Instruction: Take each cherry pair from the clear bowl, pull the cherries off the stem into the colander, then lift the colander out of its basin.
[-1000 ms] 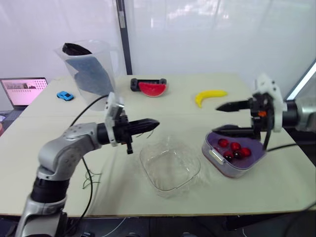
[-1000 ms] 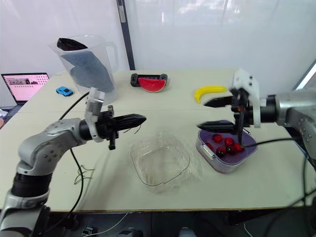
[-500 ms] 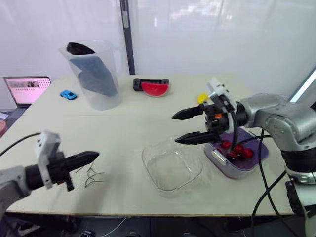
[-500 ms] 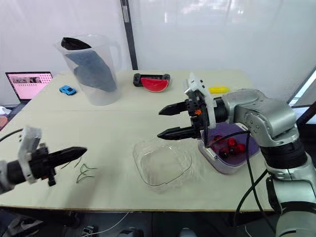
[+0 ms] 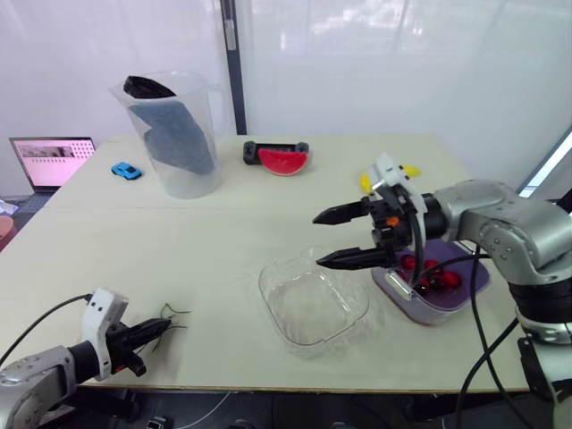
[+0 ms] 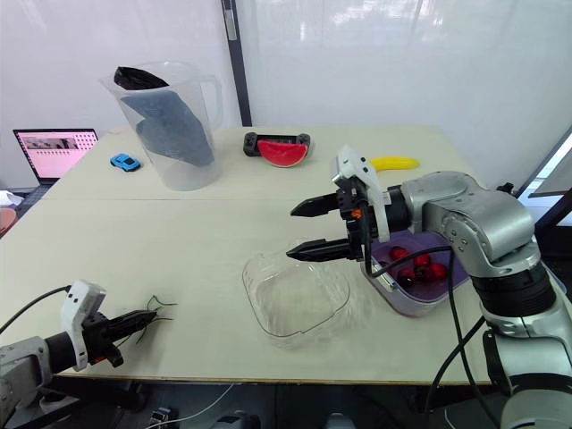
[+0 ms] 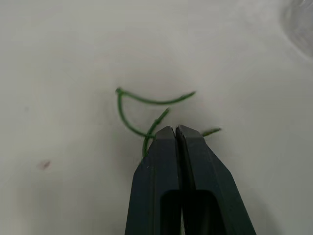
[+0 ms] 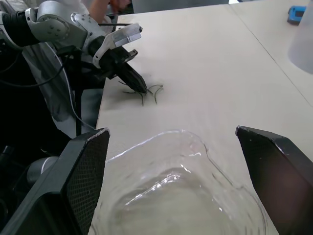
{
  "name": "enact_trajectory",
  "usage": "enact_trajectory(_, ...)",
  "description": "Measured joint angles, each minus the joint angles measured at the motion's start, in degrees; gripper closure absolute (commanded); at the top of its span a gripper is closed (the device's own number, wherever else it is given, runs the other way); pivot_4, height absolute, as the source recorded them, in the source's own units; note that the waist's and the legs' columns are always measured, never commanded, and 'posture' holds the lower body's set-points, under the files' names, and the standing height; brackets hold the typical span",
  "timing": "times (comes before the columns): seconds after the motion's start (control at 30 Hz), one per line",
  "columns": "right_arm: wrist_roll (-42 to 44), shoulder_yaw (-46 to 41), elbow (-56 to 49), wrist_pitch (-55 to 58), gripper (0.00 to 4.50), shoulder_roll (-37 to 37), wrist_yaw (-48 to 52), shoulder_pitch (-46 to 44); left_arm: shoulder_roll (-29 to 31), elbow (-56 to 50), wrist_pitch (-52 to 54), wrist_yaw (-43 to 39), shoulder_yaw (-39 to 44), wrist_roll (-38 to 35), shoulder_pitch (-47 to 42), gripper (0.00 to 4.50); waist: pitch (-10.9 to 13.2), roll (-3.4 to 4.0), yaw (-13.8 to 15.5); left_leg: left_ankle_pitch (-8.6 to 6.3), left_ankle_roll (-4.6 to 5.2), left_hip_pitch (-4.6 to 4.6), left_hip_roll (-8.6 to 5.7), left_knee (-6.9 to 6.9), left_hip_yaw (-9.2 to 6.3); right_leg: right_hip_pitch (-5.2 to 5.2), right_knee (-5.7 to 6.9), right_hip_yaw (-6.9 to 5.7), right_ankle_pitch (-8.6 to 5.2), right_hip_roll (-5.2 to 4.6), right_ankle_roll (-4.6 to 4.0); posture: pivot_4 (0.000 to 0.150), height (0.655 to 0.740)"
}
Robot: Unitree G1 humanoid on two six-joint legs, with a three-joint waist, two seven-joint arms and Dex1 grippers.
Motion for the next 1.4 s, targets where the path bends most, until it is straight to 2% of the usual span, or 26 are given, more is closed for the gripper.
enact_trajectory(0.03, -0.03, -0.01, -0.4, 0.0, 0.09, -0.29, 0.02, 0.95, 0.06, 0.14, -0.29, -0.01, -0.14, 0.18, -0.18, 4.5, 0.0, 0.0, -0.01, 0.0, 0.0, 0.0, 0.0, 0.0, 0.0, 0.0, 0.0, 0.0, 0.0, -0.01, 0.0, 0.15, 0.74)
enact_trajectory(0.13, -0.54, -0.01, -0.78, -0.03, 0.0, -1.08, -0.4, 2.99, -0.1, 1.67, -0.59, 0.02, -0.38, 0.26, -2.02, 3.6, 0.0, 0.0, 0.0, 0.0, 0.0, 0.0, -0.01, 0.01, 0.01, -0.01, 0.0, 0.0, 0.0, -0.01, 0.0, 0.15, 0.74)
enact_trajectory(0.37, -0.49, -1.23, -1.74, -0.73, 0.0, -1.95, -0.19, 4.86, 2.18, 2.57, -3.24, -4.24, 0.25, -0.48, -4.5, 0.04, 0.0, 0.0, 0.0, 0.0, 0.0, 0.0, 0.0, 0.01, 0.01, 0.0, 0.0, -0.01, 0.0, -0.02, 0.0, 0.15, 0.74)
enact_trajectory(0.6, -0.14, -1.63, -2.2, 0.01, 0.0, -2.46, -0.36, 5.49, 9.25, 2.25, -0.45, -10.92, 6.57, -6.79, -7.11, 0.04, 0.0, 0.0, -0.13, 0.0, 0.01, 0.0, 0.01, -0.01, 0.02, 0.0, -0.01, -0.01, 0.0, -0.01, 0.0, 0.15, 0.74)
enact_trajectory(0.77, 0.09, -2.22, -2.39, 0.04, 0.0, -4.25, 0.0, 6.19, 17.1, 1.46, 3.83, -16.19, 7.84, -12.86, -14.96, 0.04, 0.01, -0.01, 0.07, -0.01, 0.02, -0.01, -0.03, 0.0, 0.0, 0.02, -0.03, -0.06, 0.0, -0.04, 0.01, 0.15, 0.74)
enact_trajectory(0.9, -0.03, -5.52, -2.51, 0.41, 0.0, -9.25, -0.11, 9.03, 23.28, 0.27, 6.72, -22.53, 3.19, -16.59, -25.41, 0.04, 0.02, 0.0, 0.14, -0.02, 0.04, -0.09, -0.03, 0.01, 0.02, -0.02, -0.04, -0.09, -0.01, -0.02, 0.01, 0.15, 0.74)
enact_trajectory(1.0, 0.34, -9.91, -3.57, 1.83, 0.0, -12.85, -1.08, 11.92, 24.53, 0.38, 8.46, -26.15, -2.37, -18.51, -34.57, 0.04, 0.02, 0.02, -0.18, -0.02, 0.04, -0.06, -0.02, 0.0, 0.05, -0.01, -0.01, -0.07, -0.01, 0.03, 0.01, 0.15, 0.74)
enact_trajectory(1.17, 2.85, -25.26, -9.58, 9.48, 0.0, -17.64, -5.23, 24.57, 17.37, 4.2, 9.51, -31.08, -15.11, -18.23, -52.57, 0.04, 0.03, 0.03, 0.11, -0.02, 0.04, -0.09, -0.08, 0.08, 0.22, 0.03, 0.06, -0.11, -0.01, 0.19, 0.01, 0.15, 0.74)
enact_trajectory(1.4, 3.06, -51.7, -20.8, 24.07, 0.0, -18.79, -6.89, 44.53, 6.57, 13.56, 6.6, -36.03, -24.21, -12.99, -63.55, 0.04, 0.03, 0.02, 0.01, -0.09, 0.17, -0.1, -0.03, 0.15, 0.31, 0.04, 0.08, -0.01, 0.0, 0.33, 0.01, 0.15, 0.74)
